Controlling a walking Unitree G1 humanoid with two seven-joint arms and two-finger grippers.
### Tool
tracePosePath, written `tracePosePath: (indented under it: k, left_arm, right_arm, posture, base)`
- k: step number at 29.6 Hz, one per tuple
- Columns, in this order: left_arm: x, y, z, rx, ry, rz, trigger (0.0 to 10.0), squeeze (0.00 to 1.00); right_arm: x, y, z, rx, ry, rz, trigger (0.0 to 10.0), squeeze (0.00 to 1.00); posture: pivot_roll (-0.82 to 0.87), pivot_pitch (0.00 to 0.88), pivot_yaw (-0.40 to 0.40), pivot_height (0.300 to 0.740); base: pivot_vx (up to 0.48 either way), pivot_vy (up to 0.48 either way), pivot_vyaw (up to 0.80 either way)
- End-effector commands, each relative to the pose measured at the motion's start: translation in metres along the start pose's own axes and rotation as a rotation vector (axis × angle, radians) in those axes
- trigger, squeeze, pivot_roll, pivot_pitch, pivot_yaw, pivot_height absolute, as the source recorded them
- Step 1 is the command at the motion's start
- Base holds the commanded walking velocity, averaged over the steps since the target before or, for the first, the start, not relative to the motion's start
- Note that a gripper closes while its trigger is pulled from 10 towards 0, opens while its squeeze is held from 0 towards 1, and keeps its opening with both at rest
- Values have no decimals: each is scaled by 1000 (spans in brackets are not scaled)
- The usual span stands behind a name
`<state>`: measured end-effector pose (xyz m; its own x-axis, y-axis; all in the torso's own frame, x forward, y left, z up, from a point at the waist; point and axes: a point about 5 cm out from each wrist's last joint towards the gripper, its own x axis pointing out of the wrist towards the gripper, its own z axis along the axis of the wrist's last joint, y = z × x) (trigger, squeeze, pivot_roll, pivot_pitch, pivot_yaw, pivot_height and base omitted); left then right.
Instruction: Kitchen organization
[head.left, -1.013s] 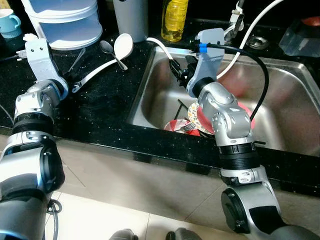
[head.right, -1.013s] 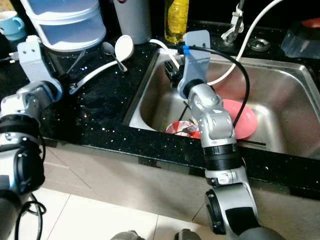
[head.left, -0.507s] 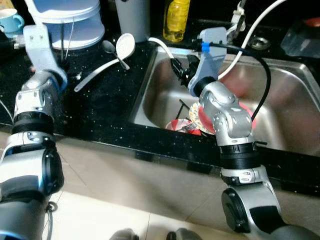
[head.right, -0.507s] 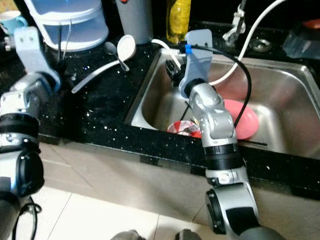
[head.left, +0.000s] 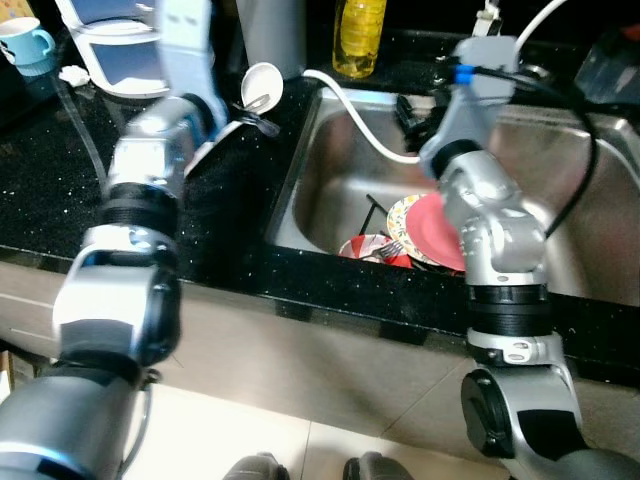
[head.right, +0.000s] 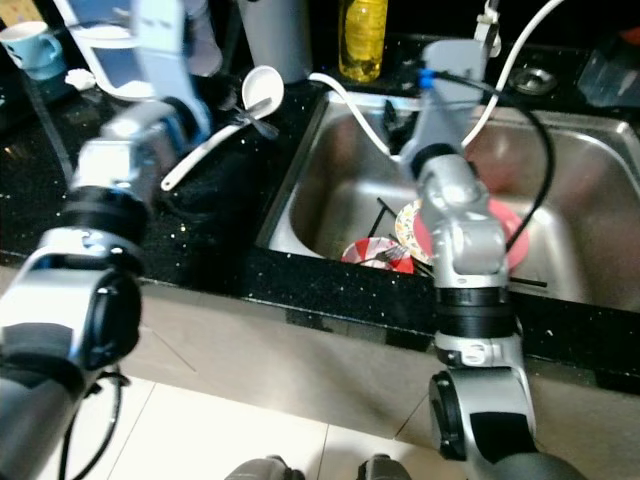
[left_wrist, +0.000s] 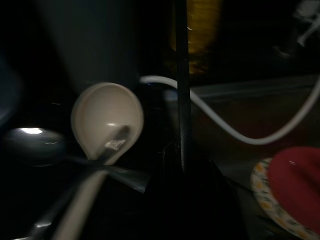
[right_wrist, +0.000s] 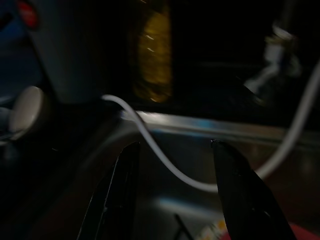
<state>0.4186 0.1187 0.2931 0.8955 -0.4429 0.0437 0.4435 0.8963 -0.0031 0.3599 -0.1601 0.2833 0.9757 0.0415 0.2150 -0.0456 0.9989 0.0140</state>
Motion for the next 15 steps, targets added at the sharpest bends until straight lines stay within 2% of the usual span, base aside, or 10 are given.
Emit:
tracePosePath:
  k: [1, 2, 3, 5, 6, 7, 8, 10, 15]
  left_arm:
    - [6, -11, 3, 8, -5, -42, 10000, 0]
    - [15, -33, -4, -33, 26, -110, 10000, 0]
    - [15, -33, -4, -33, 26, -110, 10000, 0]
    - [23, -60, -16, -73, 64, -209, 10000, 0]
    - [24, -68, -20, -85, 78, -240, 10000, 0]
    - [24, -68, -20, -85, 78, -240, 10000, 0]
    - [27, -86, -36, -109, 131, -280, 10000, 0]
    - [28, -95, -49, -117, 179, -279, 10000, 0]
    - [27, -100, -62, -108, 210, -284, 10000, 0]
  right_arm:
    - [-4, -8, 1, -16, 3, -39, 10000, 0]
    - [-9, -23, 0, -42, 17, -108, 10000, 0]
    - [-9, -23, 0, -42, 17, -108, 10000, 0]
    - [-14, -35, -2, -73, 35, -169, 10000, 0]
    - [-16, -38, -3, -85, 42, -188, 10000, 0]
    - [-16, -38, -3, -85, 42, -188, 10000, 0]
    - [-21, -48, -4, -147, 61, -238, 10000, 0]
    - [-25, -55, -4, -189, 70, -268, 10000, 0]
    - [-30, -58, -2, -209, 64, -282, 10000, 0]
  posture:
    - [4, 108, 110, 740]
    - [-29, 119, 130, 740]
    - [-29, 119, 130, 740]
    - [-56, 134, 144, 740]
    - [-56, 134, 144, 740]
    - [-56, 134, 144, 740]
    - [-79, 154, 157, 740]
    - [-87, 163, 162, 740]
    - [-93, 172, 168, 740]
  base:
    - [0, 0, 0]
    - [0, 0, 0]
    - [0, 0, 0]
    - [0, 0, 0]
    - [0, 0, 0]
    - [0, 0, 0]
    - [0, 0, 0]
    - [0, 0, 0]
    - [0, 0, 0]
